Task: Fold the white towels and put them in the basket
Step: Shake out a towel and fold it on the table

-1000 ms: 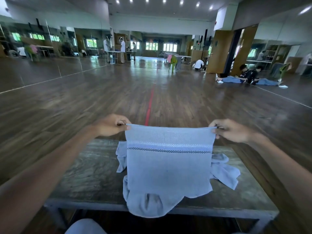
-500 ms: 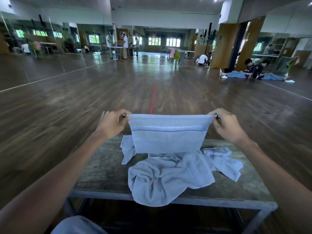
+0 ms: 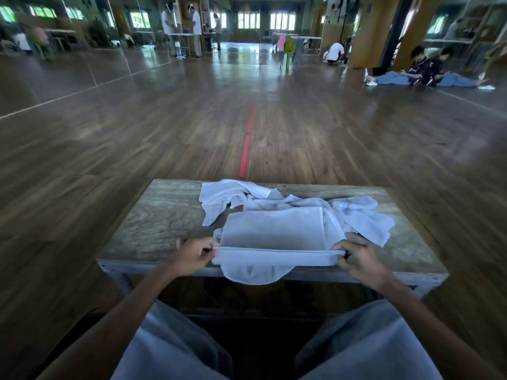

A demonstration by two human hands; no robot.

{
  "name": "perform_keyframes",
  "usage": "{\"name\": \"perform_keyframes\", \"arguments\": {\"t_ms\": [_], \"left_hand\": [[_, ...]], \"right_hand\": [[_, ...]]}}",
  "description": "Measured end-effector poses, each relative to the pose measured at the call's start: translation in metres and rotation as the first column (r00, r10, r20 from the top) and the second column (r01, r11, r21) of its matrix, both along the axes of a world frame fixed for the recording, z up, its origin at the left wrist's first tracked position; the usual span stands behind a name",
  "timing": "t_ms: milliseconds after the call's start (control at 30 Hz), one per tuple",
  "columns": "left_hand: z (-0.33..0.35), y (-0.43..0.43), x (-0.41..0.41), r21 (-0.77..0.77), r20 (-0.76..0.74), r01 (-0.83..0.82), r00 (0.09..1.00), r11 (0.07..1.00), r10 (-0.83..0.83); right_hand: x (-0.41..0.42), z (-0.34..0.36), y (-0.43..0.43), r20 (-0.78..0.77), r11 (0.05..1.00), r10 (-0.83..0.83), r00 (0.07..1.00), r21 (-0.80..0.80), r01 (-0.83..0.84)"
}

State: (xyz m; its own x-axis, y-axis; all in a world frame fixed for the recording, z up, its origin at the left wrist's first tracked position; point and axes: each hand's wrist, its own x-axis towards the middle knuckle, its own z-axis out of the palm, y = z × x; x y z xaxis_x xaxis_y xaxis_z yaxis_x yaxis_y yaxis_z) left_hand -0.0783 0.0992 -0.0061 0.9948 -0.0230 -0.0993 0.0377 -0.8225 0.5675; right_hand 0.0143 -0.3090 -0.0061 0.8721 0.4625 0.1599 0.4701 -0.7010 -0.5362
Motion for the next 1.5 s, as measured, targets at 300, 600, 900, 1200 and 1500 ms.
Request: {"name": "perform_keyframes", "arguments": {"t_ms": [300, 600, 900, 1200, 1500], "left_hand": [[-0.014, -0.011, 0.058, -0.084, 0.165, -0.229, 0.957, 0.970, 0.240], [-0.047, 0.003, 0.161, -0.293, 0.209, -0.296, 0.908, 0.909, 0.363], [-0.078, 0.022, 0.201, -0.148, -0.026, -0.255, 0.967, 0.955, 0.254], [-0.067, 0.032, 0.207, -0.238, -0.076, -0.168, 0.985, 0.957, 0.154], [-0.012, 0.026, 0.161, -0.408, 0.248, -0.131, 0.937, 0.904, 0.248]], "right_hand": [[0.045, -0.016, 0.018, -0.059, 0.956, -0.214, 0.975, 0.190, 0.222], [0.124, -0.039, 0.050, -0.031, 0.886, -0.337, 0.941, 0.329, 0.328], [0.158, -0.047, 0.060, 0.059, 0.959, -0.234, 0.970, 0.179, 0.220], [0.154, -0.040, 0.064, 0.106, 0.967, -0.253, 0.962, -0.008, 0.255], [0.136, -0.021, 0.056, -0.107, 0.877, -0.278, 0.955, 0.377, 0.297]]}}
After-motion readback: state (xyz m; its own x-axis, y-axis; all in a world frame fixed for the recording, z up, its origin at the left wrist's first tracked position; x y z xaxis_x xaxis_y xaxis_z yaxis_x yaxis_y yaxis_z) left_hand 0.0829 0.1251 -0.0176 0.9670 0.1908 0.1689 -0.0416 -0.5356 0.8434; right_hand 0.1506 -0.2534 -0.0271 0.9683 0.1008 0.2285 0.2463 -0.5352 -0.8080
